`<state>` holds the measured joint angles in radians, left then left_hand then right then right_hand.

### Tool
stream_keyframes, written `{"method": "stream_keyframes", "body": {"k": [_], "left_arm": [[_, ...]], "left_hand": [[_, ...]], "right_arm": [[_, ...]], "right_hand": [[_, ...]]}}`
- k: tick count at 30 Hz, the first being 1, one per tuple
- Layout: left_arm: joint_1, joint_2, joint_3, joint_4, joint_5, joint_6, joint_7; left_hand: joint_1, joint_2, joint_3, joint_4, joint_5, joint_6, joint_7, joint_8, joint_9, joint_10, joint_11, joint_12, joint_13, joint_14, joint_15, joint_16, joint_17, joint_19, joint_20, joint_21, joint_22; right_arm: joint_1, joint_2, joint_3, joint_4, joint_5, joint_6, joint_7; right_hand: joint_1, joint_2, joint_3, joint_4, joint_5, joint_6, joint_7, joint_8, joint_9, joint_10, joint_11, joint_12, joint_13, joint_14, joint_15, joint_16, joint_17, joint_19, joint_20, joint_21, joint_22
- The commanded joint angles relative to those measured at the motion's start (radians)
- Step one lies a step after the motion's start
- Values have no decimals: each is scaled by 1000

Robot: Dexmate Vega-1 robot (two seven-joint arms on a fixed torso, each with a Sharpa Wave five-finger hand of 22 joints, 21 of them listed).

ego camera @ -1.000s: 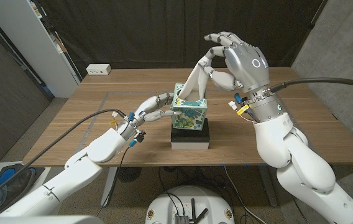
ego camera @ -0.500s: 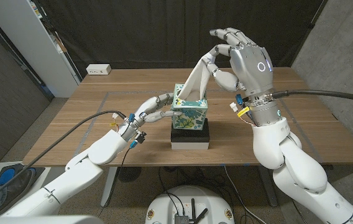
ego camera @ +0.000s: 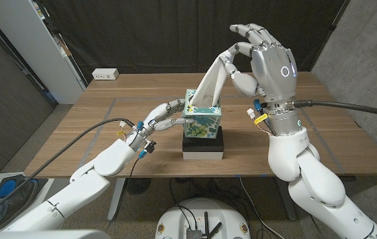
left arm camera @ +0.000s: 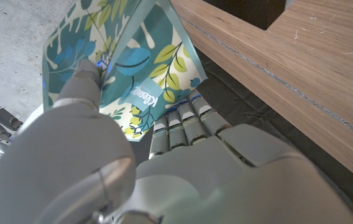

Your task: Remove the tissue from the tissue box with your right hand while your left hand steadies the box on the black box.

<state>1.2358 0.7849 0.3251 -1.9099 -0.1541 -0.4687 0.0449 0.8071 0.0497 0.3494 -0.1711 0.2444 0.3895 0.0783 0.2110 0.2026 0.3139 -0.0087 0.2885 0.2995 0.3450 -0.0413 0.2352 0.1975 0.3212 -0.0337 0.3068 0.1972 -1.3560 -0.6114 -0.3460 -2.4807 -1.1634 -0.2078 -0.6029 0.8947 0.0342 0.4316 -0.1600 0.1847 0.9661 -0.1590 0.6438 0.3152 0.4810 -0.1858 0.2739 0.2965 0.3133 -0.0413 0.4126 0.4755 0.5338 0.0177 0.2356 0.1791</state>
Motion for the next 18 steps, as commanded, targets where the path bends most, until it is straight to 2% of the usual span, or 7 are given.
{"method": "stream_keyframes", "body": {"k": [1, 8, 18], "left_arm": [[5, 6, -8, -2, -3, -10, -8], [1, 6, -6, 0, -5, -12, -15], [1, 8, -4, 0, -7, -7, -20]], "left_hand": [[14, 17, 3, 3, 5, 28, -16, 5, 2, 6, -8, -4, 5, 10, -23, -4, 2, 9, 0, 3, 4], [15, 17, 2, 3, 5, 27, -15, 4, 2, 9, -7, -4, 5, 10, -22, -4, 2, 9, 0, 3, 4], [15, 18, 2, 4, 5, 28, -15, 4, 2, 10, -6, -4, 6, 10, -22, -4, 2, 9, 0, 3, 3]], "right_arm": [[10, 6, -8, -11, -9, -14, -16], [14, 8, -5, -14, -1, -15, -15], [21, 9, 7, -22, 12, -12, -13]], "right_hand": [[-12, -5, -2, 2, 4, 7, -4, 6, -1, 2, 5, -1, 7, 11, -88, 6, 6, 31, -9, 13, 5], [-12, -4, -1, 1, 5, 4, -4, 8, -1, 2, 7, -2, 10, 16, -89, 7, 7, 53, -21, 20, 6], [-12, -4, 0, 0, 5, 3, -5, 10, -2, 7, 6, -1, 14, 20, -91, 8, 9, 60, -27, 22, 6]]}}
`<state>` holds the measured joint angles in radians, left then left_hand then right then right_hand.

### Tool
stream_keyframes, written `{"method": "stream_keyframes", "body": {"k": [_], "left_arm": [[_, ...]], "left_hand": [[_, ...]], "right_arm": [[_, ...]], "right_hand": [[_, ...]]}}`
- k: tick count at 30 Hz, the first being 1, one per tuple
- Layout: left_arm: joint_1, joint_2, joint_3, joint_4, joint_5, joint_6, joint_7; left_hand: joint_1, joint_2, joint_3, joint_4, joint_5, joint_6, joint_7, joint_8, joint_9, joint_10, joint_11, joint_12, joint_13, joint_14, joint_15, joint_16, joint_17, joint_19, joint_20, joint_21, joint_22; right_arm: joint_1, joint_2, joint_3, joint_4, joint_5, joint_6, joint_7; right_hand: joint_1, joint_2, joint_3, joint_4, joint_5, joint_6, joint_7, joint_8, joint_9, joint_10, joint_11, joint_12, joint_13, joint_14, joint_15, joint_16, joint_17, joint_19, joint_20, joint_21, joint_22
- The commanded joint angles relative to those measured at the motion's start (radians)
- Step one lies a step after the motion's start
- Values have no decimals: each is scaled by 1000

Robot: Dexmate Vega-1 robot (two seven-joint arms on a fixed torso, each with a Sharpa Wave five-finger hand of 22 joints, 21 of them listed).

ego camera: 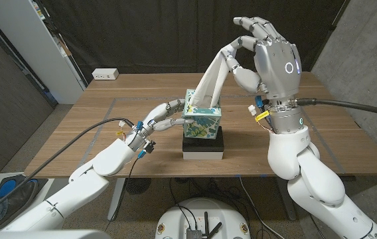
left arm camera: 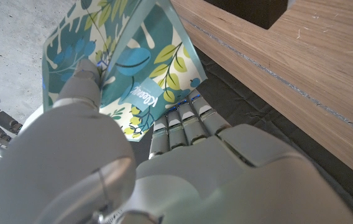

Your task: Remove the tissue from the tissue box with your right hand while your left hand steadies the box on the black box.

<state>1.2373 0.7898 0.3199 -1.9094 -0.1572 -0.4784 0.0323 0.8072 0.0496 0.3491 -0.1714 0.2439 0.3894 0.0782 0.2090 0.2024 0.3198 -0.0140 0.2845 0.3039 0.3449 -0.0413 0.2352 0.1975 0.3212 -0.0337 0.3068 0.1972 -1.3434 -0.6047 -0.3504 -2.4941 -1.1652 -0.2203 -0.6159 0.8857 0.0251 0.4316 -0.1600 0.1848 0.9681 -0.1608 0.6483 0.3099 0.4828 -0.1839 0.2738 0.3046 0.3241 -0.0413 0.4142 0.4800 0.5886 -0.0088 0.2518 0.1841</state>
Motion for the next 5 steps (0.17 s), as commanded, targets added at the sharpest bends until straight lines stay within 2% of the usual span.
{"method": "stream_keyframes", "body": {"k": [1, 5], "left_arm": [[-1, 3, 2, 0, -3, 2, -7], [-1, 0, 4, 6, 0, -9, -8]], "left_hand": [[15, 18, 3, 4, 6, 28, -15, 6, 2, 4, -1, -1, 2, 10, -22, -5, 2, 9, 0, 3, 3], [14, 18, 2, 4, 6, 28, -15, 6, 2, 4, -1, -1, 2, 11, -22, -5, 2, 10, 0, 3, 3]], "right_arm": [[10, 5, 11, -9, 15, 0, 0], [12, 5, 12, -9, 20, 3, 3]], "right_hand": [[-3, 5, 0, 0, 5, 1, -3, 6, 4, 5, 3, -1, 6, 10, -91, 6, 5, 5, 0, 6, 1], [-4, 5, 1, -1, 5, -1, -3, 7, 4, 6, 5, -1, 8, 10, -92, 5, 4, 6, 0, 6, 1]]}}
